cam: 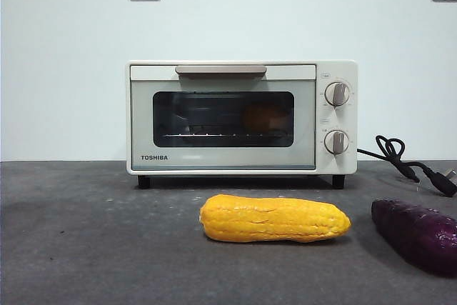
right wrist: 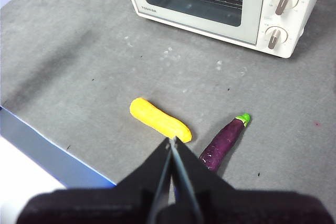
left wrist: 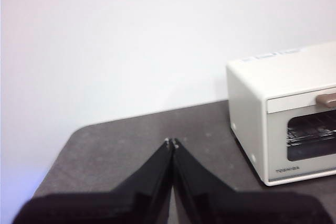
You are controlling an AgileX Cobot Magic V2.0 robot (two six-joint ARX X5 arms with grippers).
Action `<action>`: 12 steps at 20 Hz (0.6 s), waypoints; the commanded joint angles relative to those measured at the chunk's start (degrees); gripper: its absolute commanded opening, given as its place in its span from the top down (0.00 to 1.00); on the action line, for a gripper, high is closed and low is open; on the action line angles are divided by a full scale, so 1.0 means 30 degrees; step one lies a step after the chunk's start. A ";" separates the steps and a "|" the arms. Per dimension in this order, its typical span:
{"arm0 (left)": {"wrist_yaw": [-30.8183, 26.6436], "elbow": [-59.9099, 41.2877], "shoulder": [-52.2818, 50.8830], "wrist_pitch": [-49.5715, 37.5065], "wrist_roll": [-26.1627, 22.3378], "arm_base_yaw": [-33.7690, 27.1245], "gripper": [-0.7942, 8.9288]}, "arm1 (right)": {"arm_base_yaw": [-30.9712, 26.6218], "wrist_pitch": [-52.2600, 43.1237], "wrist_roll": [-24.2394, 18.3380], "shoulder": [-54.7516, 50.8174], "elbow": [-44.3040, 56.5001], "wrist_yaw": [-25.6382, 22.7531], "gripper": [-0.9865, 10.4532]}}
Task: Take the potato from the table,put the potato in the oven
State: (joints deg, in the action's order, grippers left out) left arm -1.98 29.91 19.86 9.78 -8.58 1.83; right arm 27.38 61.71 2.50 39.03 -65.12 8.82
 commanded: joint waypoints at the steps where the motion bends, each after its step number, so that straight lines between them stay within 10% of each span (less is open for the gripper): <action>1: 0.0175 -0.3126 -0.1836 -0.1348 -0.0233 -0.0306 0.92 | 0.0036 -0.0102 -0.0007 -0.0007 0.0146 -0.0058 0.91; 12: 0.0182 -0.9865 -0.6375 -0.1341 -0.0146 -0.0903 0.92 | 0.0036 -0.0095 -0.0007 -0.0007 0.0146 -0.0058 0.91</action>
State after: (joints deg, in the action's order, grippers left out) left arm -1.74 1.02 0.89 6.46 -8.58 -0.71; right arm 27.38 61.71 2.50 39.05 -65.12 8.82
